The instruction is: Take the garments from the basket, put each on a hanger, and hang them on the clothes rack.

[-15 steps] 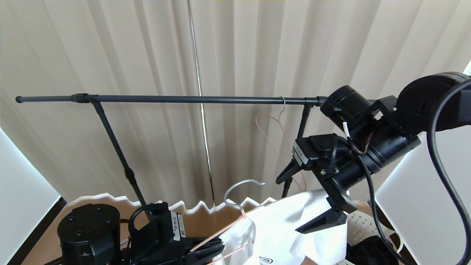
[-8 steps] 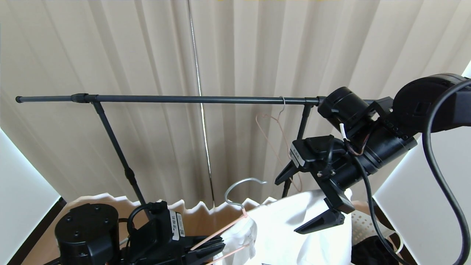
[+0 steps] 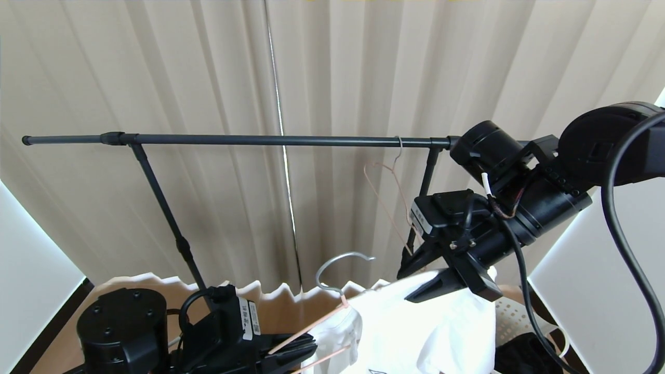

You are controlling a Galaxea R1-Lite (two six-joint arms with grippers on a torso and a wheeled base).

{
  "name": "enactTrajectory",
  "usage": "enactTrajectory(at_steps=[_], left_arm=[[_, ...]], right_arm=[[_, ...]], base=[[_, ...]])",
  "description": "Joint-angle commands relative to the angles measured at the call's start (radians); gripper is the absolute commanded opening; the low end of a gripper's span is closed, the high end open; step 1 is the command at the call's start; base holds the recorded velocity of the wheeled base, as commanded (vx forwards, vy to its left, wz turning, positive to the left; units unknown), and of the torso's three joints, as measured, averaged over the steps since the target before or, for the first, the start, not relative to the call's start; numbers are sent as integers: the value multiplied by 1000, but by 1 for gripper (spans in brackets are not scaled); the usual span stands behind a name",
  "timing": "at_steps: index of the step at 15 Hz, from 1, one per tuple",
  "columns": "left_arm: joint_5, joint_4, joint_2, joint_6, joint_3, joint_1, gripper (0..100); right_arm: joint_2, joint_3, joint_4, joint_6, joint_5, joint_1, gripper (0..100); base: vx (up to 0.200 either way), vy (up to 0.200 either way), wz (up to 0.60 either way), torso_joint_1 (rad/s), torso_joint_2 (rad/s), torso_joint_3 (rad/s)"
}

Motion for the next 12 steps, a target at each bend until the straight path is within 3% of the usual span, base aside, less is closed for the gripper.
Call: enactTrajectory(at_steps=[1, 12], left_arm=[[0, 0, 1, 0, -2, 0, 0], [-2, -27, 3, 2, 18, 2, 0]], right_arm=[[-4, 2, 0, -1, 0, 0, 0], [-19, 2, 3, -1, 0, 0, 0]], base=[[0, 0, 0, 0, 0, 0], [0, 0, 0, 0, 0, 0]])
